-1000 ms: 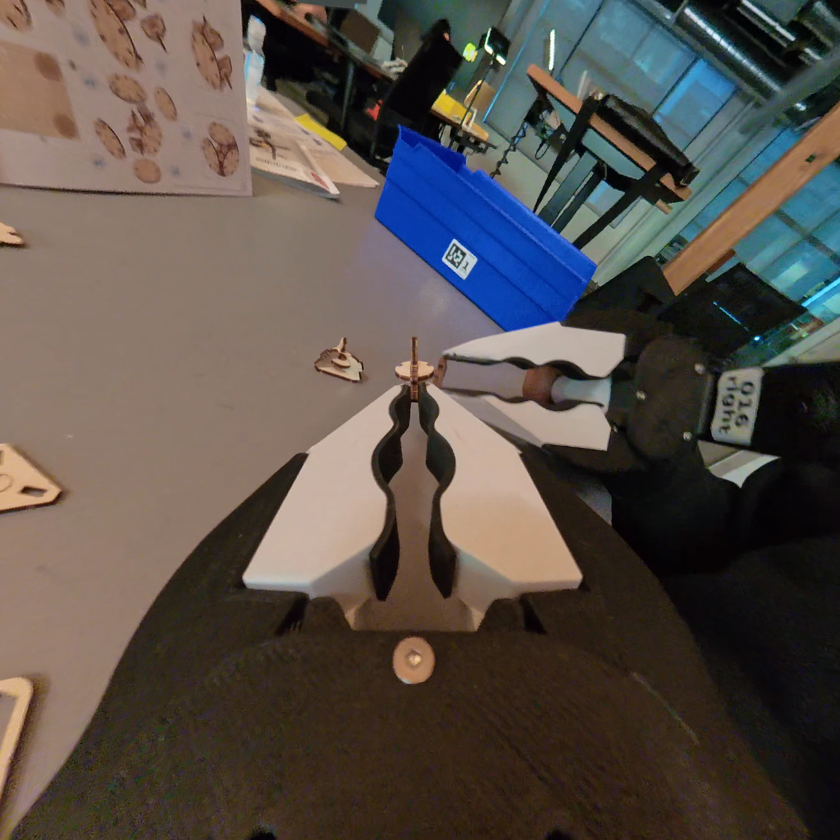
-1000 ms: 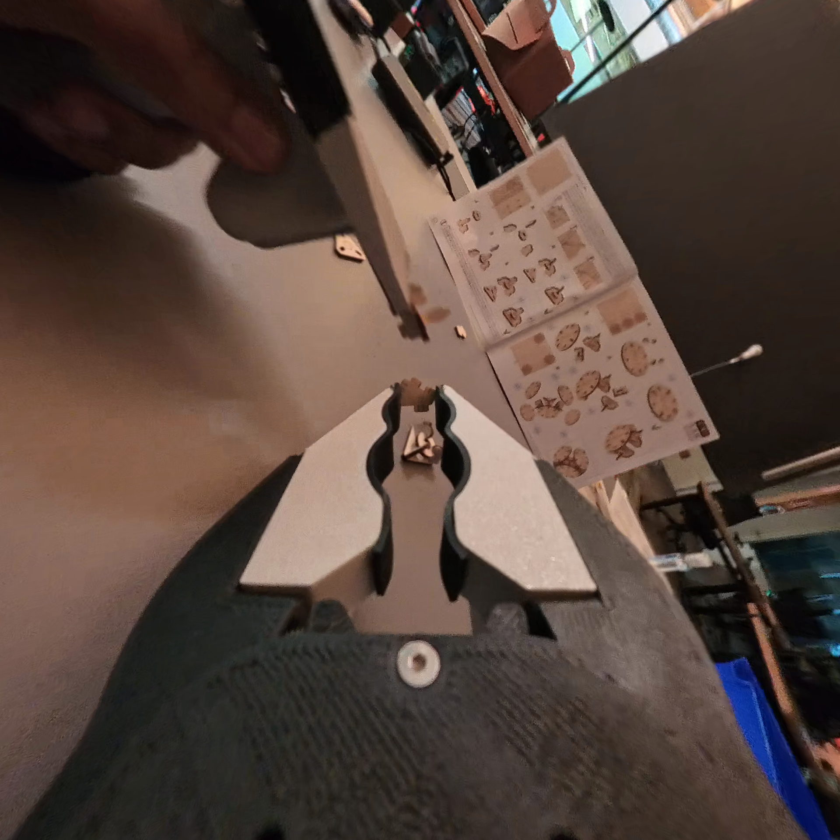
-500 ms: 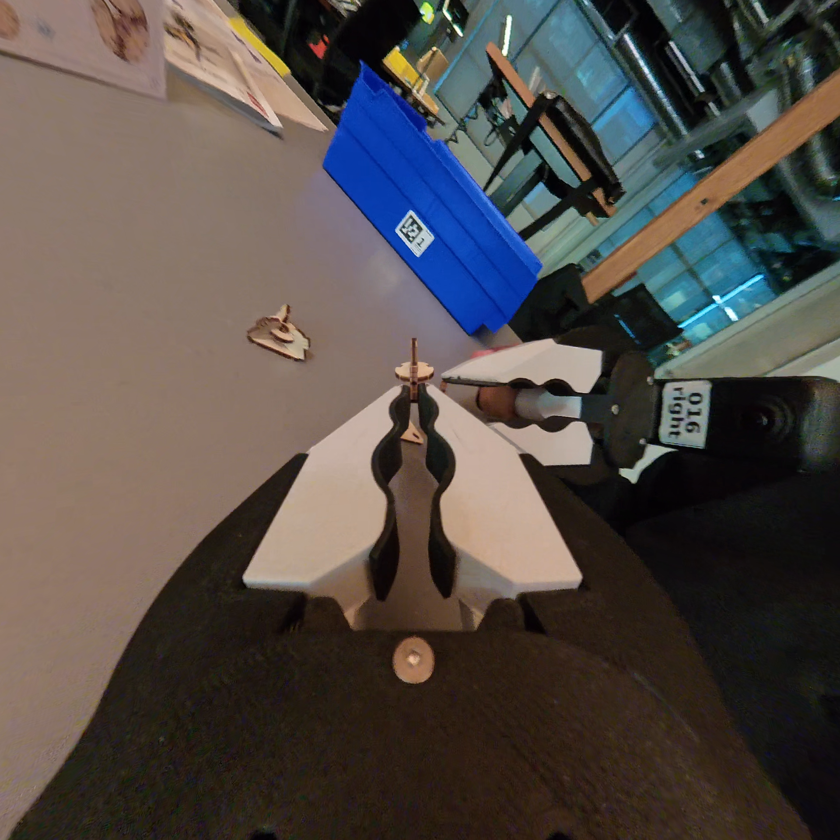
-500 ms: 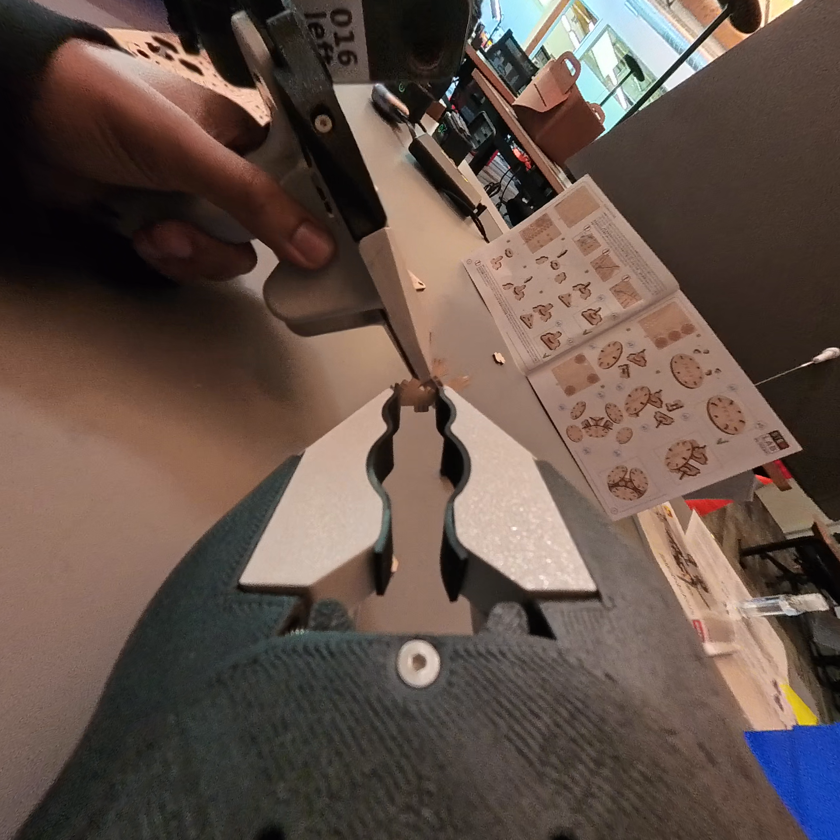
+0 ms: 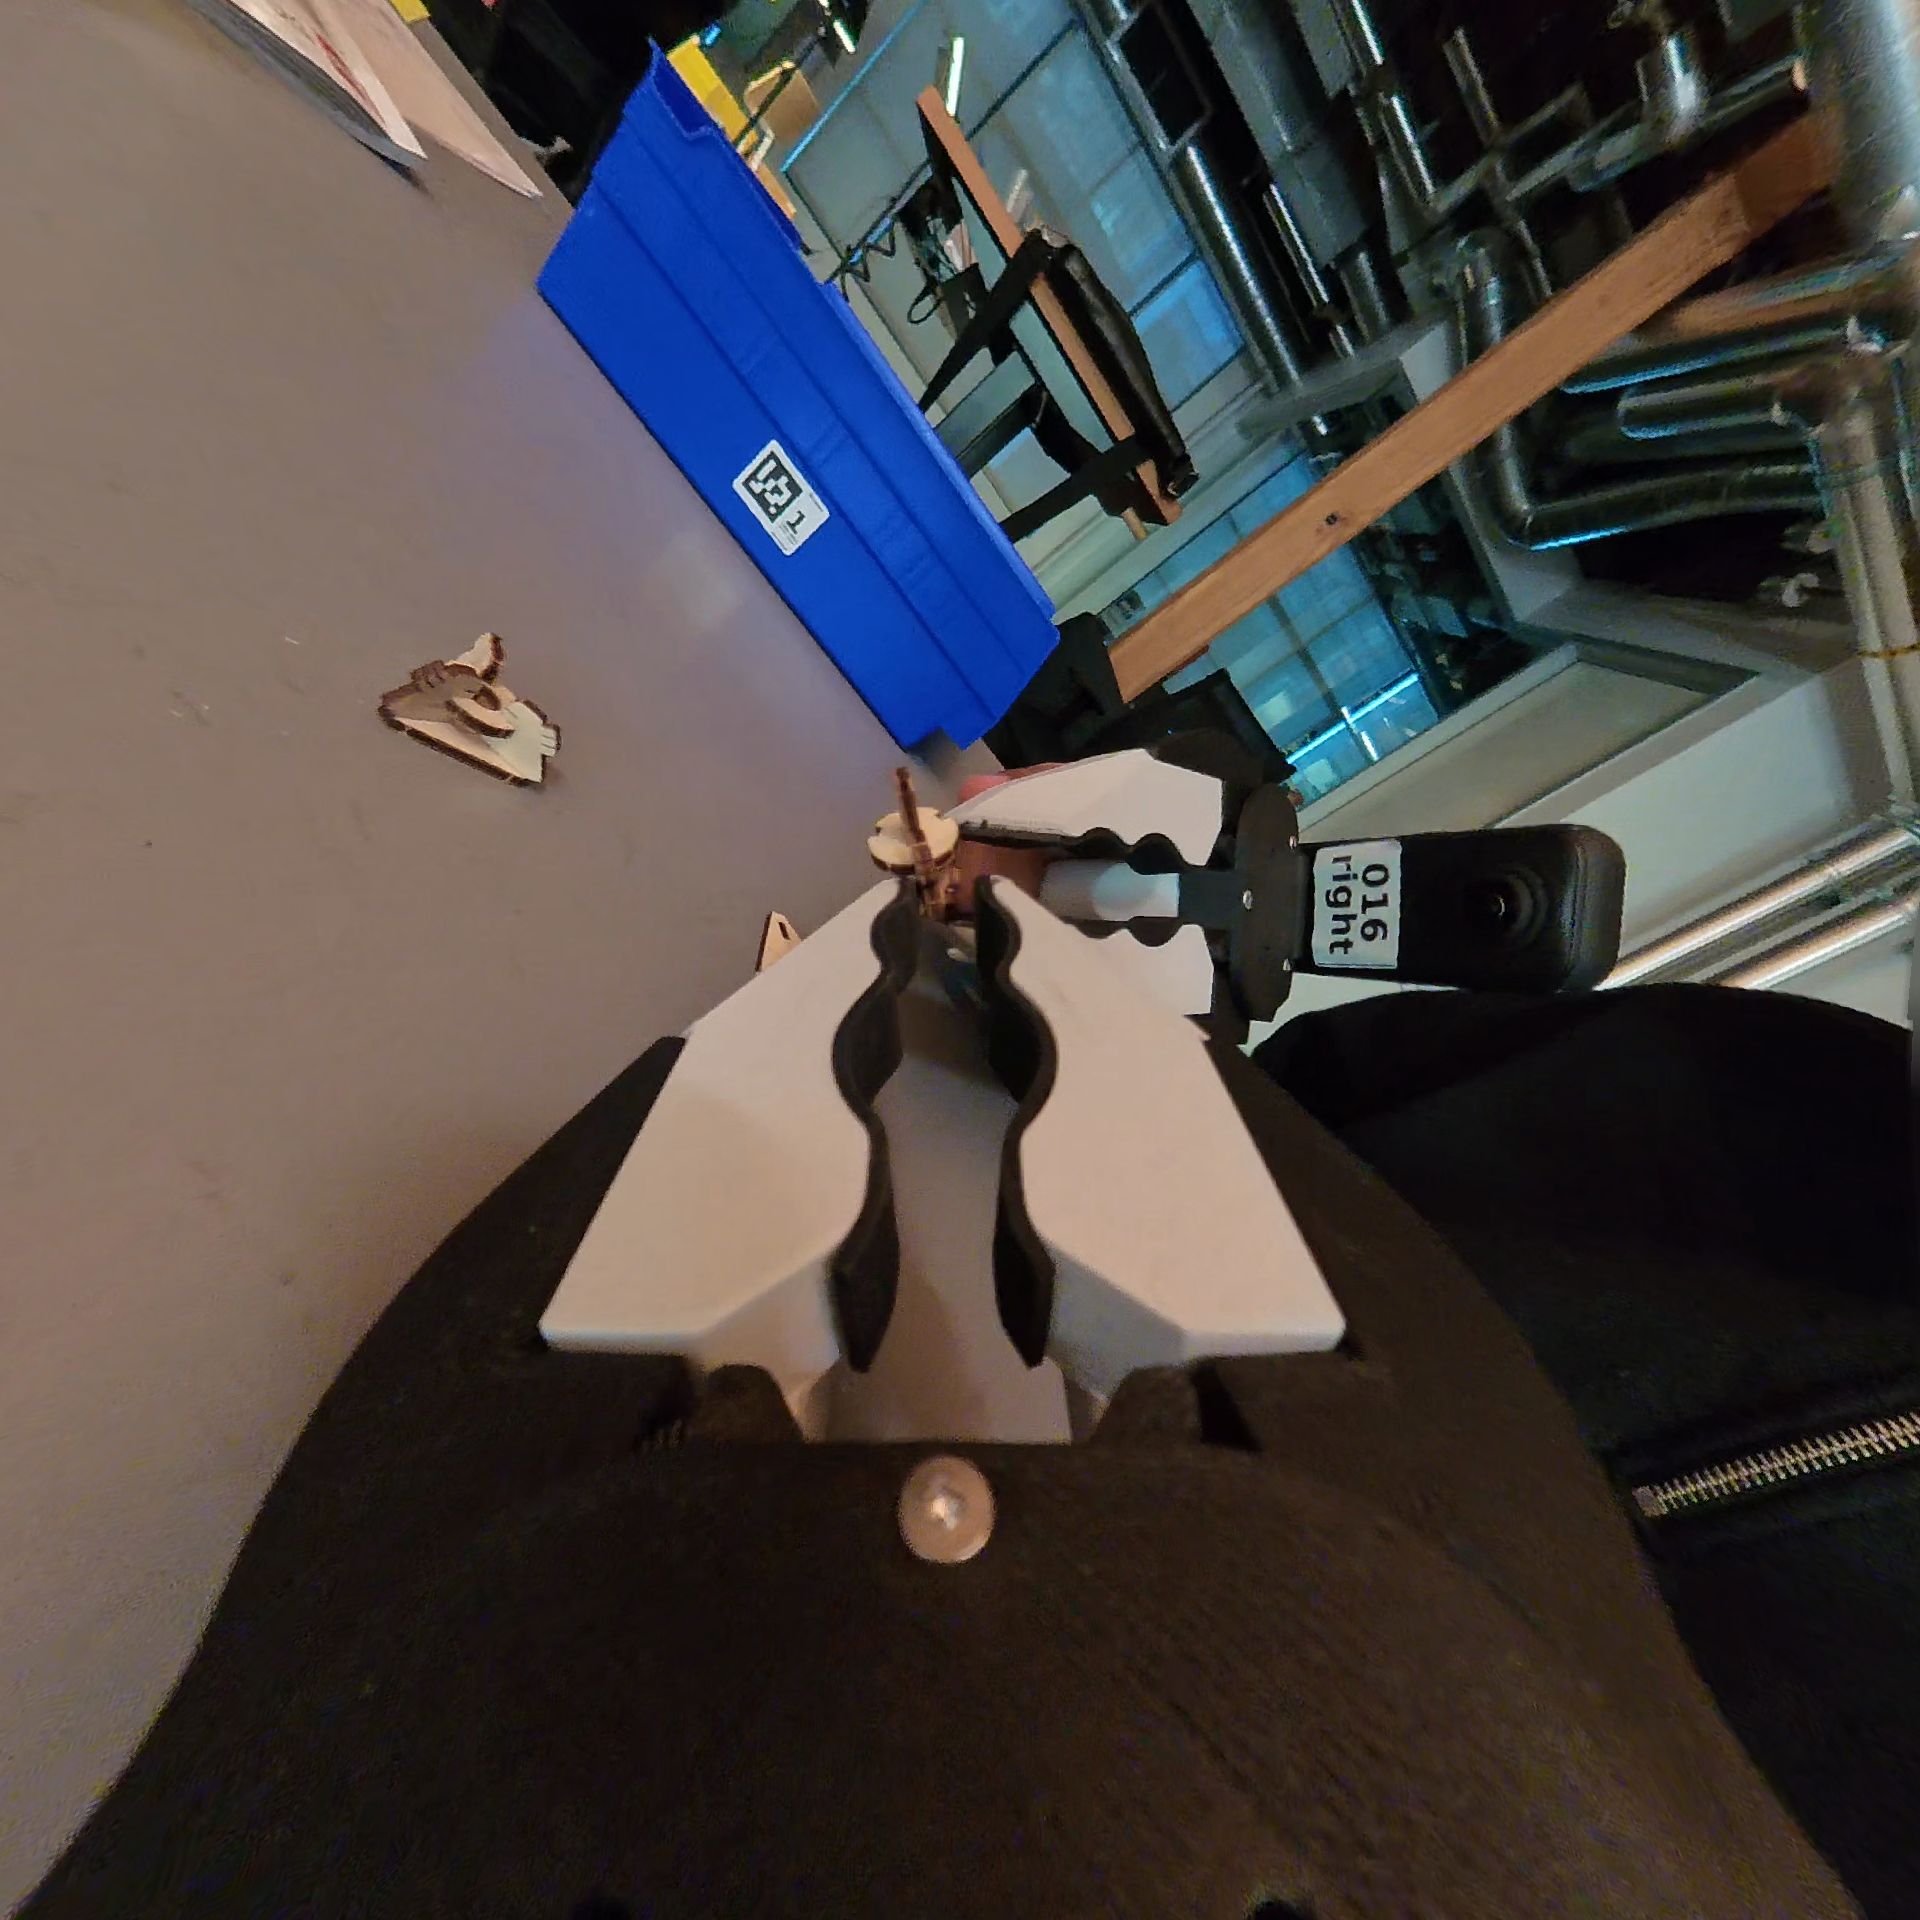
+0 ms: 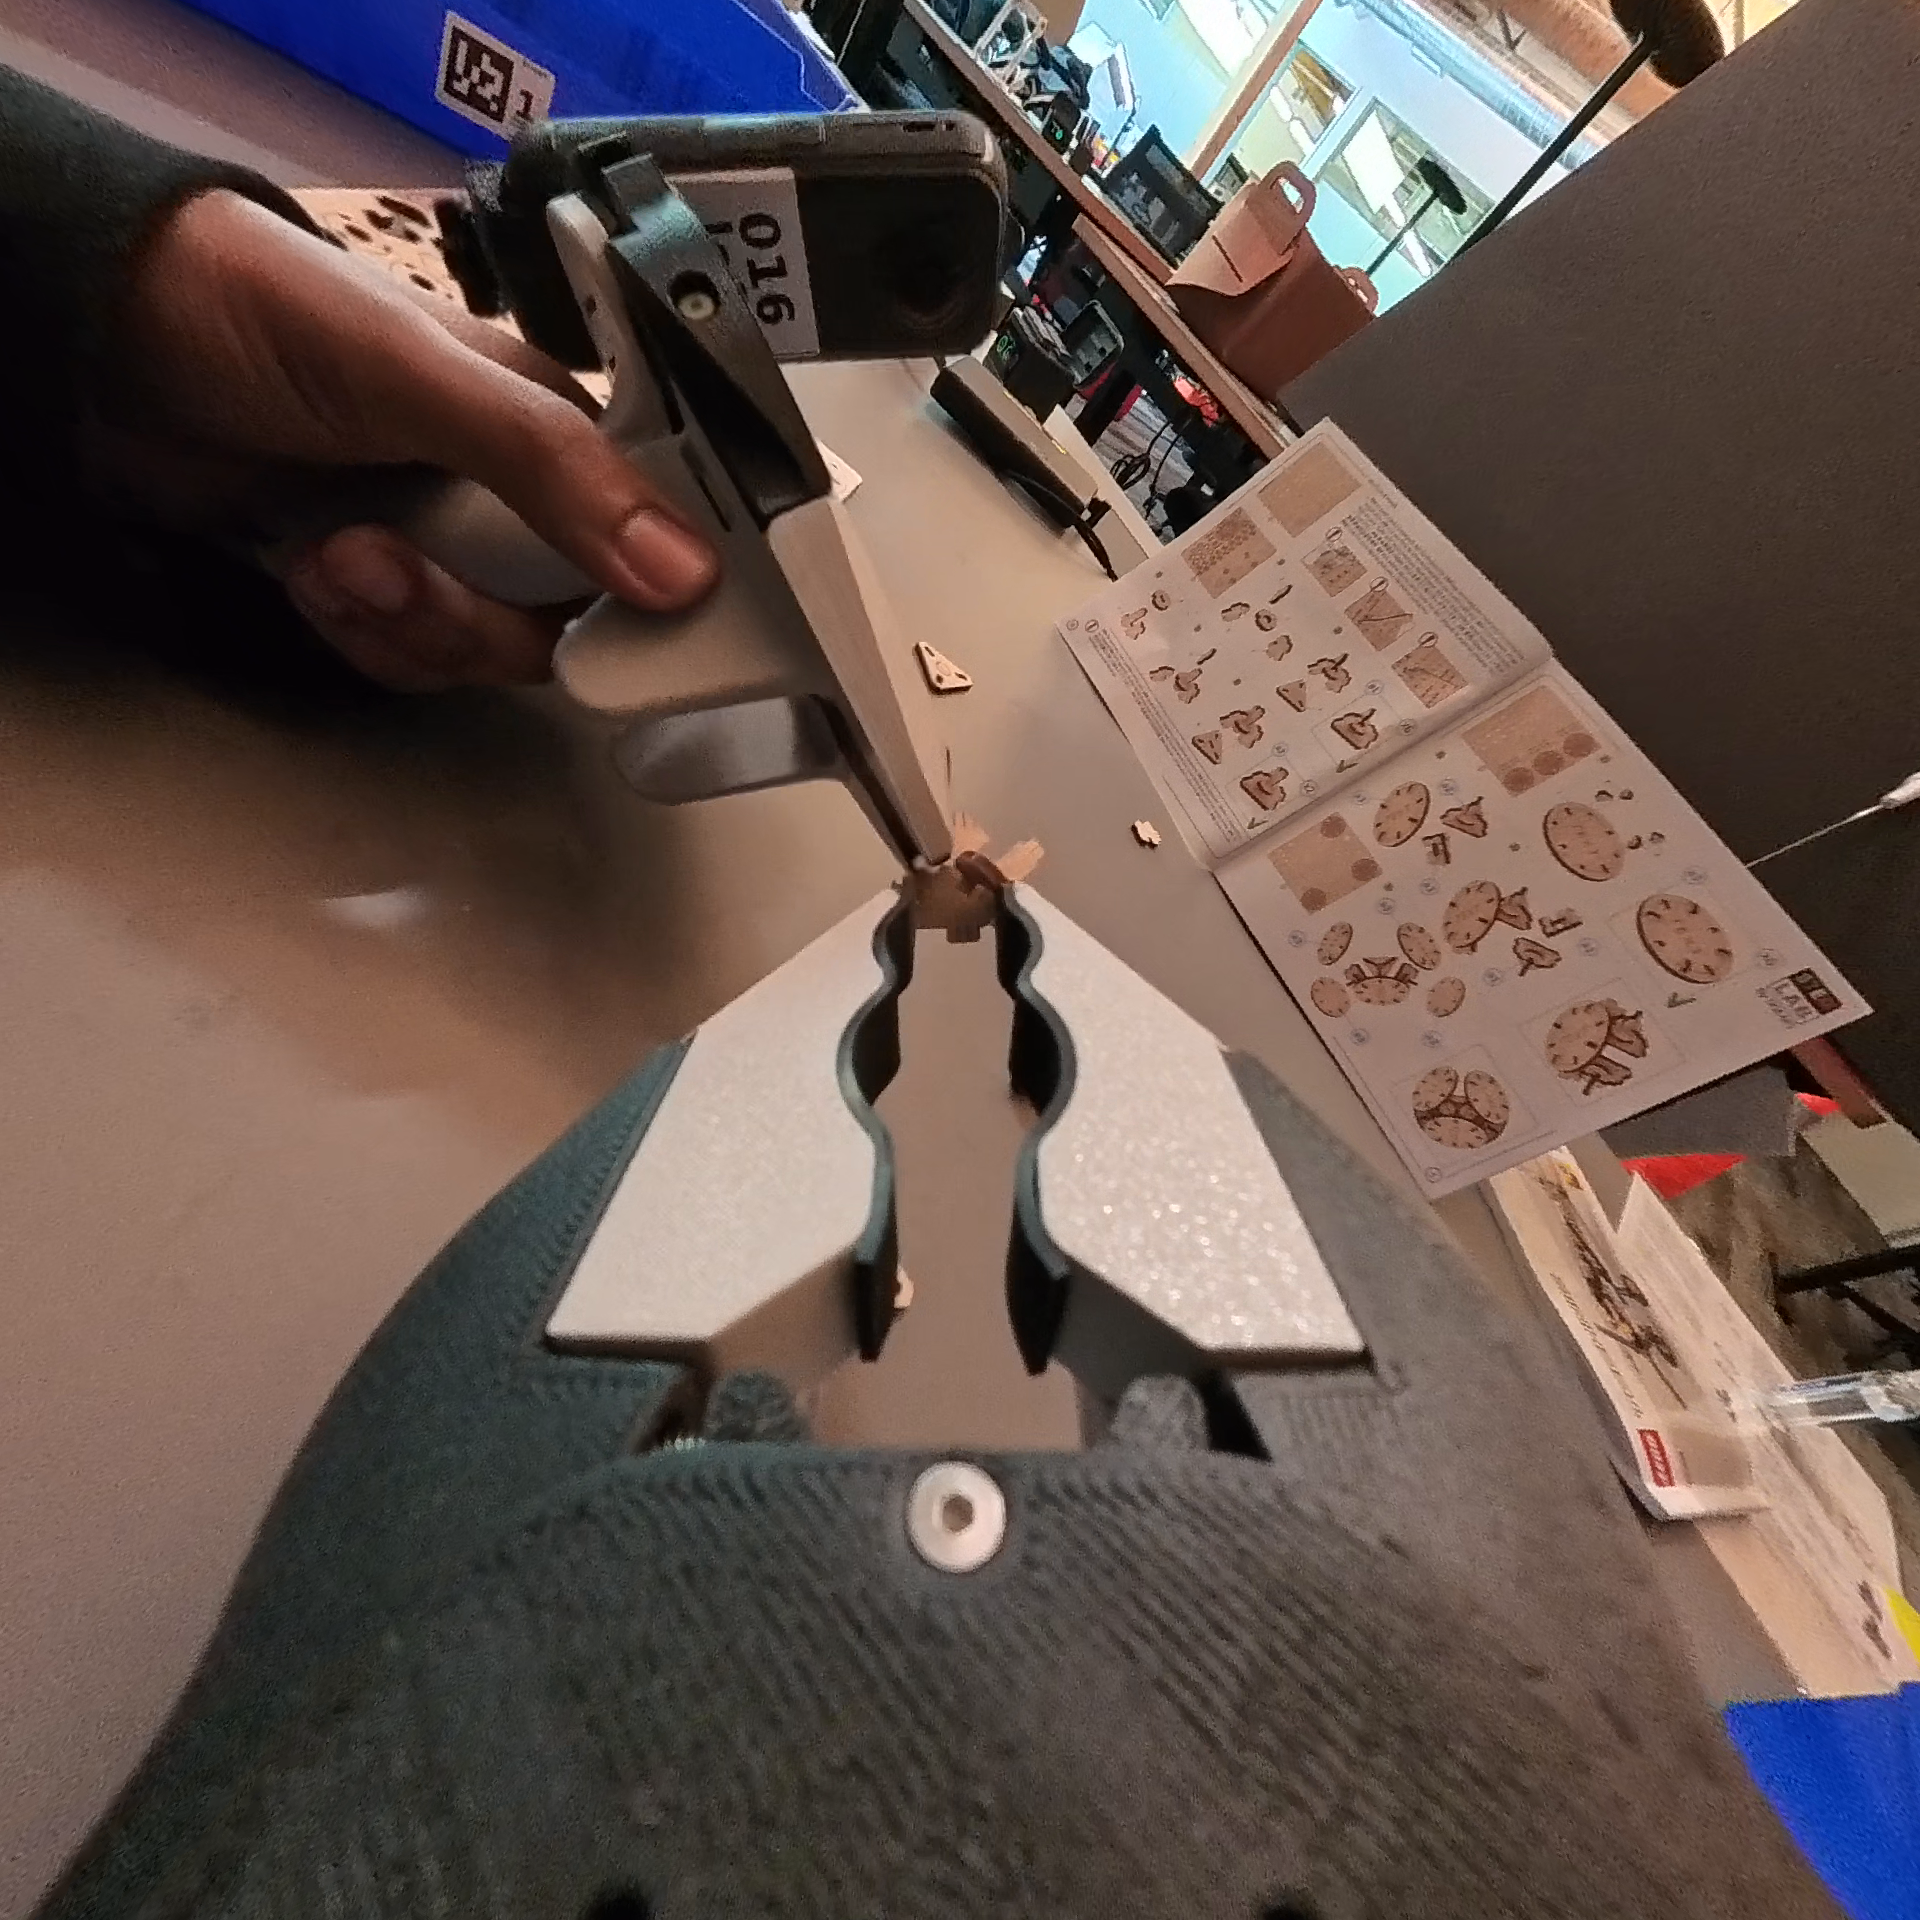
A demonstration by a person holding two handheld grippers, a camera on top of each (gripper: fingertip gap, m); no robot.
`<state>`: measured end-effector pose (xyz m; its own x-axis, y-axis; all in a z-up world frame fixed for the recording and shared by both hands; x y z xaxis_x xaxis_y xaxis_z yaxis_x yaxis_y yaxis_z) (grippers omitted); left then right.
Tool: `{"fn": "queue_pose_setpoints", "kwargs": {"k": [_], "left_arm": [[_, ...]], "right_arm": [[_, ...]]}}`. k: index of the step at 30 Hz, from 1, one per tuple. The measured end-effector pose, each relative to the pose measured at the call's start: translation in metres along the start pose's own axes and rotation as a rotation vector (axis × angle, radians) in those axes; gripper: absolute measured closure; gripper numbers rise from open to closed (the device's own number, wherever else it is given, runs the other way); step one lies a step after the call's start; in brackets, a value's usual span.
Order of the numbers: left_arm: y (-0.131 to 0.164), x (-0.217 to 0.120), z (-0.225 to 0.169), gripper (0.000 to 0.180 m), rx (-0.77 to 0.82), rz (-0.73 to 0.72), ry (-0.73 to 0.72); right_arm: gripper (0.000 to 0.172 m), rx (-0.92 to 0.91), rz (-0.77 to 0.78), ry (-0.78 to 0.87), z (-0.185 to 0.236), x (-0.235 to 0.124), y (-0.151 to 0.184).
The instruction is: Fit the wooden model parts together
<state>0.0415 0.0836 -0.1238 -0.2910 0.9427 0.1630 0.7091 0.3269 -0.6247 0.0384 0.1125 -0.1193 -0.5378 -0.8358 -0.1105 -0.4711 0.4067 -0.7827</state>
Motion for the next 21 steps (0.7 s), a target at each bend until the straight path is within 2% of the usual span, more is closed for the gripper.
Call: {"fn": "queue_pose_setpoints", "kwargs": {"k": [3,5,10,12,14,18,21], "left_arm": [[0.004,0.004,0.000,0.167,0.009,0.034,-0.007],[0.004,0.004,0.001,0.176,0.018,0.029,-0.027],[-0.003,0.000,0.000,0.178,0.020,-0.022,-0.014],[-0.009,-0.004,-0.004,0.179,0.010,-0.070,0.022],[-0.014,-0.006,-0.011,0.178,0.004,-0.115,0.089],[-0.020,-0.003,-0.024,0.178,0.012,-0.160,0.184],[-0.018,0.001,-0.029,0.178,0.063,-0.137,0.186]], "right_arm": [[0.158,-0.008,0.004,-0.003,0.002,0.001,0.000],[0.158,-0.007,-0.011,0.001,0.002,0.000,-0.002],[0.159,0.094,-0.063,0.016,-0.004,-0.002,-0.009],[0.153,0.218,-0.104,0.022,-0.015,-0.005,-0.015],[0.146,0.420,-0.114,-0.040,-0.022,-0.007,-0.018],[0.141,0.883,-0.123,-0.271,-0.028,-0.009,-0.022],[0.141,1.090,-0.125,-0.422,-0.024,-0.008,-0.025]]}}
Point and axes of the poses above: each gripper's, where its closed fingertips meet, x out along the fingers, y out of its underside, z = x × y across the jaws, the point moved 2 cm from there along -x, back along the fingers, and after that the axes turned 12 degrees about y, right-handed, at the moved point
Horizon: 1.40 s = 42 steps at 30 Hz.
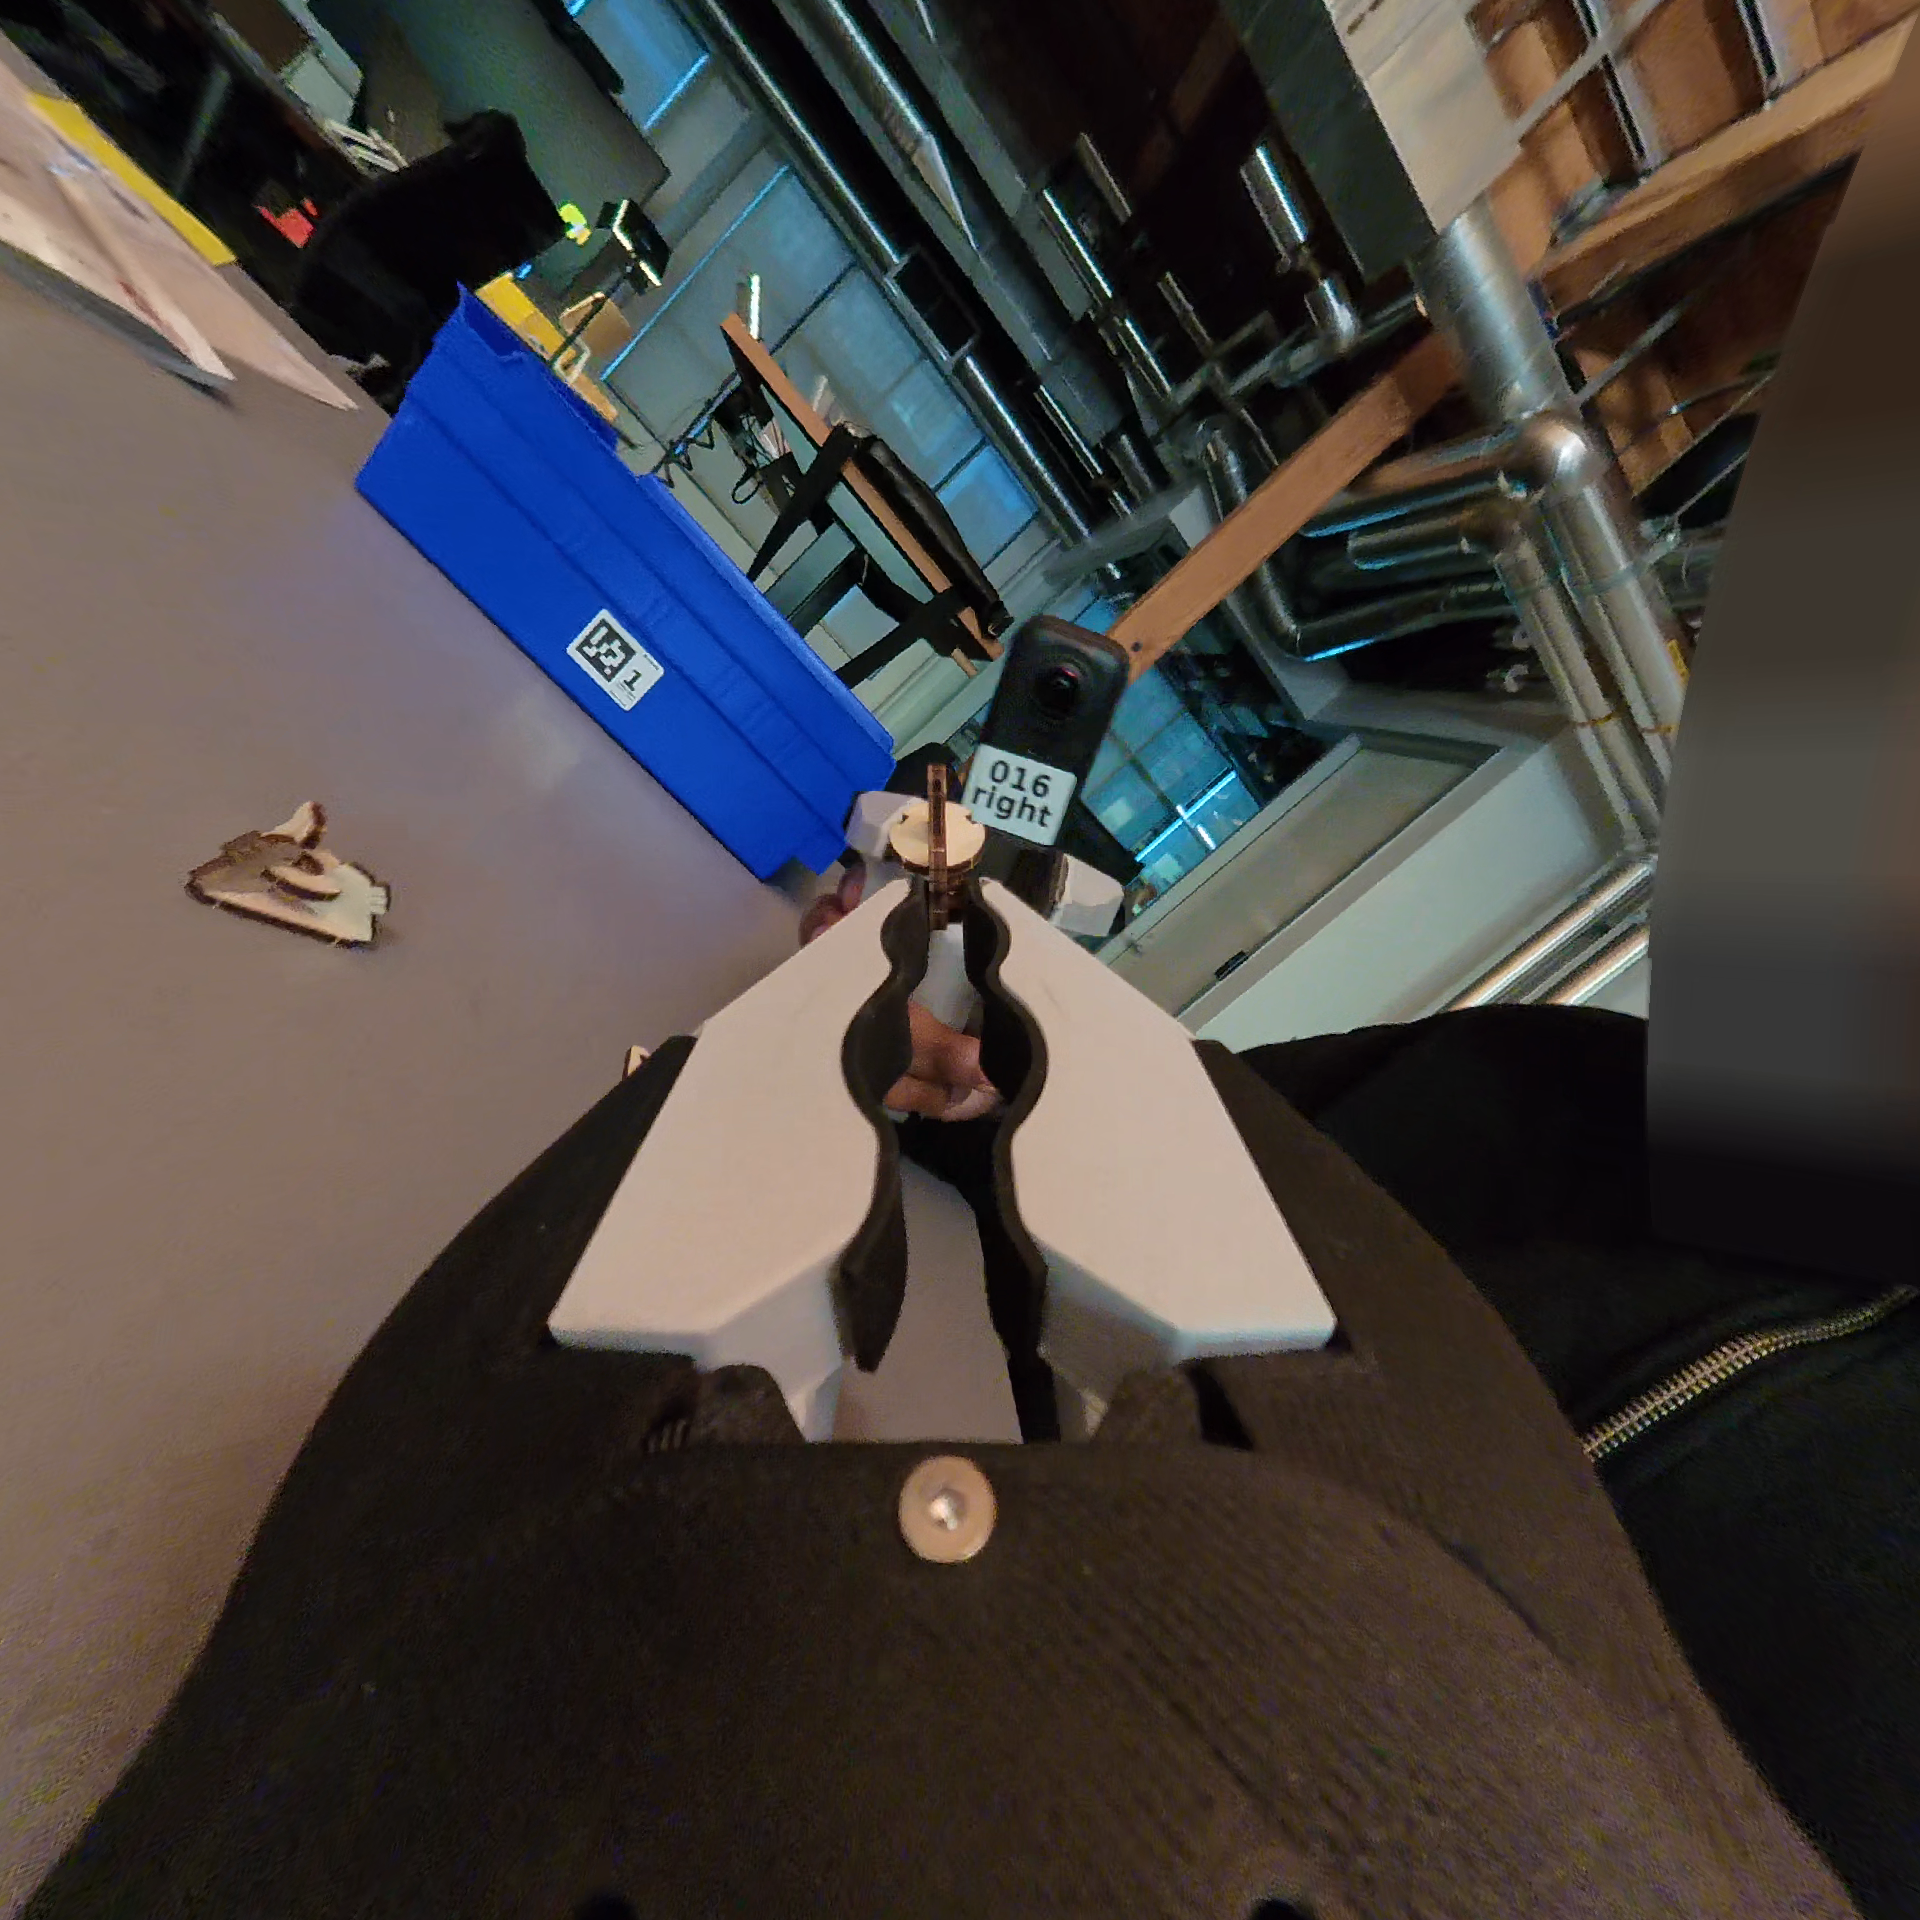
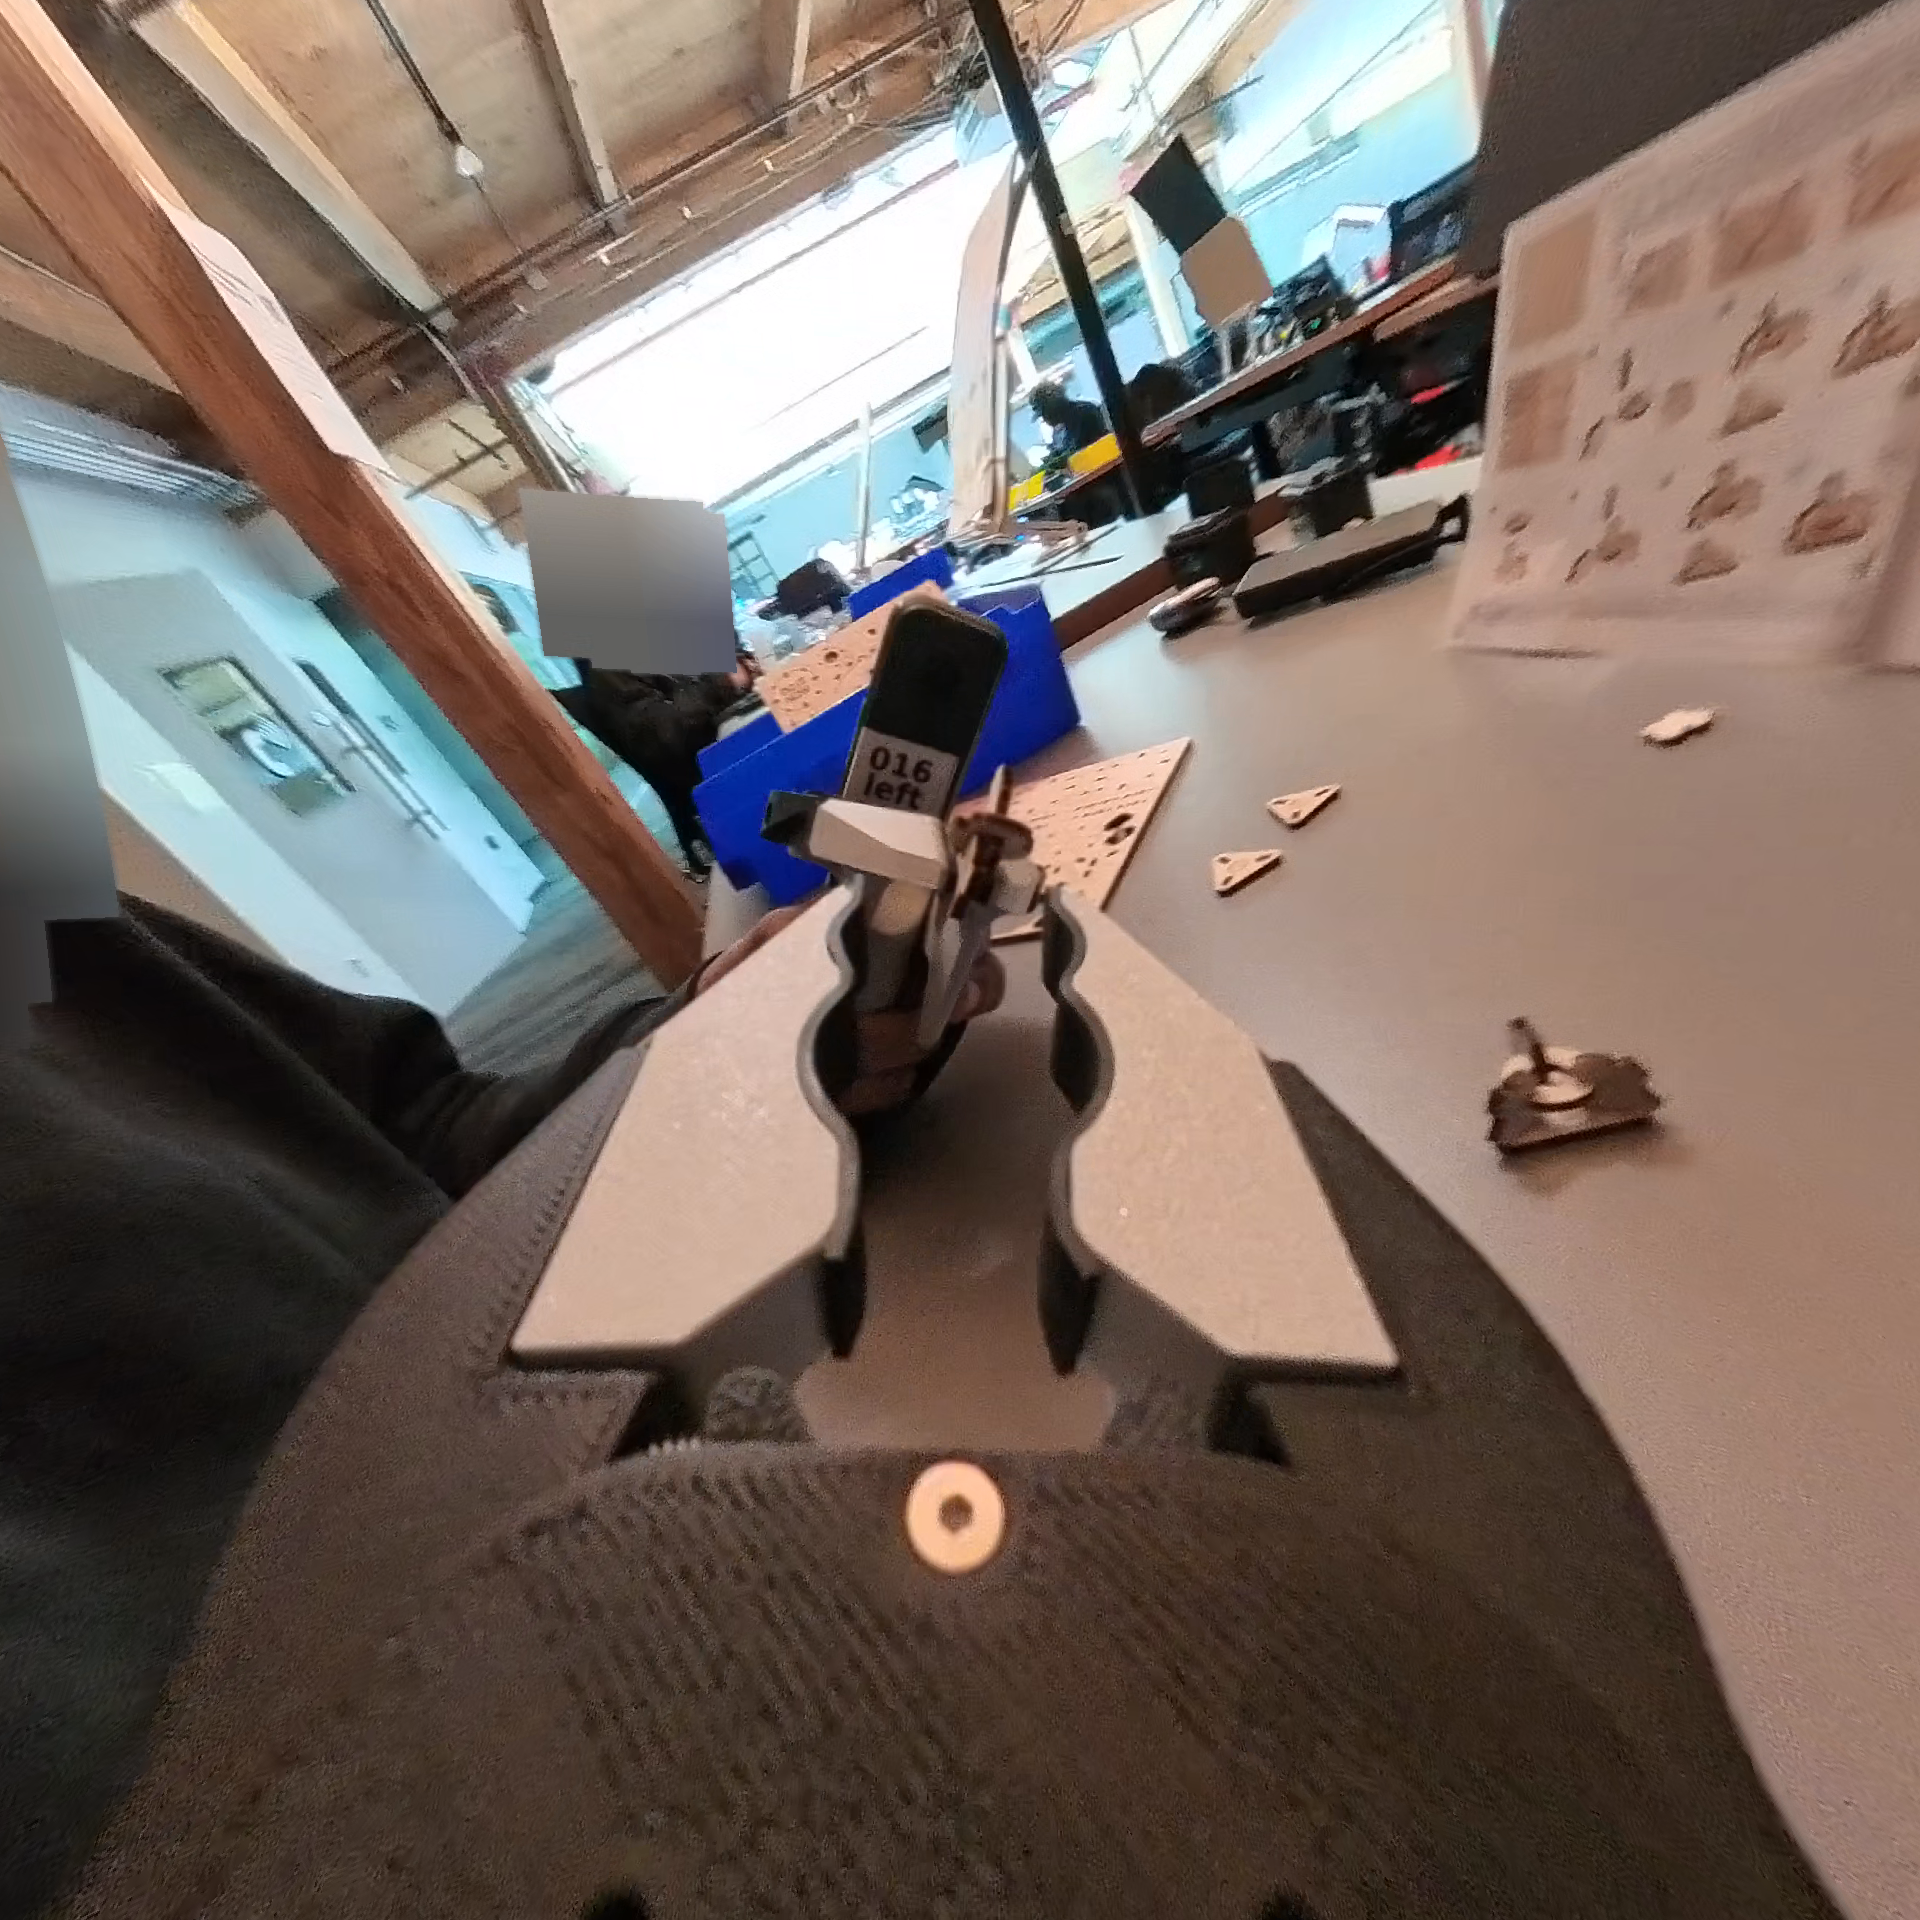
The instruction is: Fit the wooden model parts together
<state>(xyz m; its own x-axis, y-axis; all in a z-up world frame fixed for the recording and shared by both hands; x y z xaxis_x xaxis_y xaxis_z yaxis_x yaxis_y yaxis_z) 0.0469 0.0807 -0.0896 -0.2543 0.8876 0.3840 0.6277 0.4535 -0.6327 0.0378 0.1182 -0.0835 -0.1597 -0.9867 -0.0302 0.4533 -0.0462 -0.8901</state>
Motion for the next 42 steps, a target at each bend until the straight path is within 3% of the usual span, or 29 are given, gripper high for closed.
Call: {"fn": "queue_pose_setpoints", "kwargs": {"k": [3,6,16,18,20,23,26,29,35,42], "left_arm": [[0.005,0.006,-0.002,0.178,0.027,0.037,0.001],[0.007,0.007,-0.002,0.178,0.041,0.055,-0.006],[-0.002,-0.002,0.002,0.180,0.044,-0.005,-0.052],[-0.004,-0.005,0.005,0.180,0.094,0.001,-0.120],[-0.005,-0.011,0.014,0.180,0.207,0.049,-0.275],[-0.001,-0.015,0.023,0.180,0.395,0.180,-0.498],[0.008,-0.011,0.028,0.180,0.510,0.313,-0.621],[0.016,-0.007,0.030,0.180,0.568,0.393,-0.670],[0.018,-0.009,0.034,0.180,0.574,0.425,-0.705],[0.021,-0.011,0.037,0.180,0.697,0.519,-0.811]], "right_arm": [[0.148,0.030,0.021,-0.020,0.000,0.001,0.003],[0.168,0.053,0.008,-0.026,-0.001,-0.001,0.002],[0.172,0.096,0.001,-0.044,-0.008,-0.007,-0.003],[0.172,0.080,-0.016,-0.033,-0.009,-0.008,-0.005],[0.172,-0.006,-0.021,0.026,-0.011,-0.009,-0.005],[0.171,-0.210,0.069,0.172,-0.022,-0.005,0.010],[0.171,-0.334,0.073,0.230,-0.019,-0.002,0.012],[0.171,-0.407,0.104,0.288,-0.023,-0.001,0.017],[0.171,-0.393,0.138,0.300,-0.027,0.000,0.021],[0.171,-0.388,0.177,0.315,-0.029,0.002,0.026]]}}
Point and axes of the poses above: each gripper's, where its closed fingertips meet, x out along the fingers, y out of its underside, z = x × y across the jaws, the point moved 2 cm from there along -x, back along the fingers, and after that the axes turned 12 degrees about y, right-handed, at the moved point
